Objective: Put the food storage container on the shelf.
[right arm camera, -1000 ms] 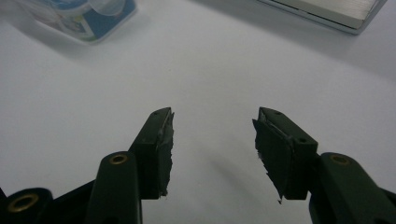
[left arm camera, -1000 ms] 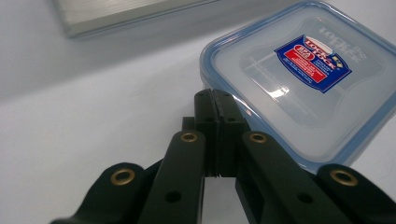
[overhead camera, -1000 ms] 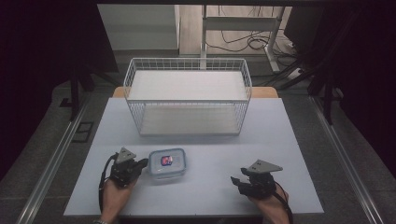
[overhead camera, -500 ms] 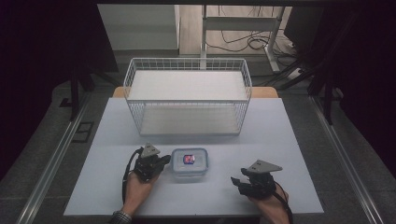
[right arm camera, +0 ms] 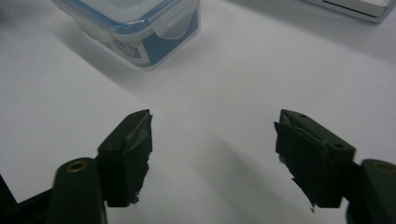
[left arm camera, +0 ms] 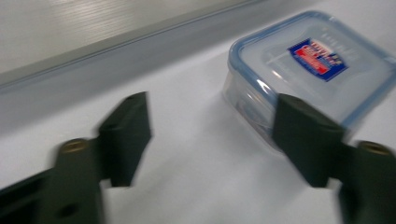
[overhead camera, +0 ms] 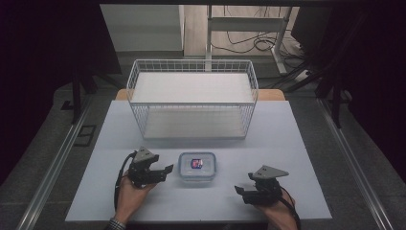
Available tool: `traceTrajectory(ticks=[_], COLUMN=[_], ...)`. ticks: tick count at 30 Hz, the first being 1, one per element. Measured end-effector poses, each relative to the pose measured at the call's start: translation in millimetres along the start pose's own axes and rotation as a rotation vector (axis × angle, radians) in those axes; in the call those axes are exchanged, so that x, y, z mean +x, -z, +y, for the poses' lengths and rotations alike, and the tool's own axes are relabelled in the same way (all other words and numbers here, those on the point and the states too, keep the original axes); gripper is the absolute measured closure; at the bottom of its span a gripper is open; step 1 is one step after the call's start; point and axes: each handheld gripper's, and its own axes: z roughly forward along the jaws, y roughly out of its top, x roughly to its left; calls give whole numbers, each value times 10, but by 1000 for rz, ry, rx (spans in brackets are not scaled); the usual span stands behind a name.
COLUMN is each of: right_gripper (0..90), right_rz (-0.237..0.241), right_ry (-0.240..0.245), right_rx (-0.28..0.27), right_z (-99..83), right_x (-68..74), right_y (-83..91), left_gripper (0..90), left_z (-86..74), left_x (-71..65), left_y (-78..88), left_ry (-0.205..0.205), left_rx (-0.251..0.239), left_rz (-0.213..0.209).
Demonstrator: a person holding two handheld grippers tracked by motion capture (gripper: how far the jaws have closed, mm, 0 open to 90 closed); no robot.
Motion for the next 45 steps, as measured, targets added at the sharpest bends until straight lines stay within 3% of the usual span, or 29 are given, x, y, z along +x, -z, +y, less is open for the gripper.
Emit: traceTrajectory(ticks=[1, 5, 8, 10, 14, 16, 18, 19, 22, 26, 29, 33, 36, 40, 43, 45], right_gripper=[217, 153, 128, 114, 99, 94, 81, 48, 11, 1, 0, 0, 9, 26, 57, 86], right_rz=[11, 35, 60, 88, 129, 129, 126, 134, 139, 146, 170, 218, 228, 249, 281, 327], right_ry=[-2, -10, -24, -34, 10, 21, 25, 3, -1, -26, -58, -86, -91, -89, -84, -111], right_rx=[-5, -22, -34, -45, -57, -68, -65, -58, -30, -12, 4, 18, 28, 62, 88, 90], right_z=[2, 28, 69, 128, 297, 399, 500, 587, 691, 795, 866, 936, 931, 871, 808, 772], right_x=[-6, -6, 0, 15, 48, 61, 68, 71, 81, 76, 42, 37, 55, 74, 91, 88], right_y=[-19, -62, -88, -110, -152, -191, -242, -302, -413, -549, -645, -750, -828, -898, -935, -936], left_gripper=[132, 44, 49, 46, 52, 54, 46, 20, 0, 2, 13, 32, 38, 38, 48, 54], left_z=[-26, -51, -56, -55, -4, 43, 84, 127, 165, 278, 356, 393, 340, 271, 227, 213], left_x=[17, 42, 41, 39, 25, 4, -25, -61, -98, -75, -72, -101, -104, -108, -108, -99], left_y=[23, 23, 16, 3, -10, -14, -24, -60, -102, -212, -318, -462, -541, -609, -651, -637], left_ry=[-4, -20, -43, -52, -61, -60, -50, -61, -86, -41, -24, -38, -8, -18, 4, 14], left_rx=[-5, -17, -19, -36, -49, -24, -18, 2, 22, 38, 51, 75, 83, 118, 136, 141], left_rz=[-3, -9, -22, -61, -71, -79, -120, -147, -137, -226, -261, -271, -305, -321, -366, -370])
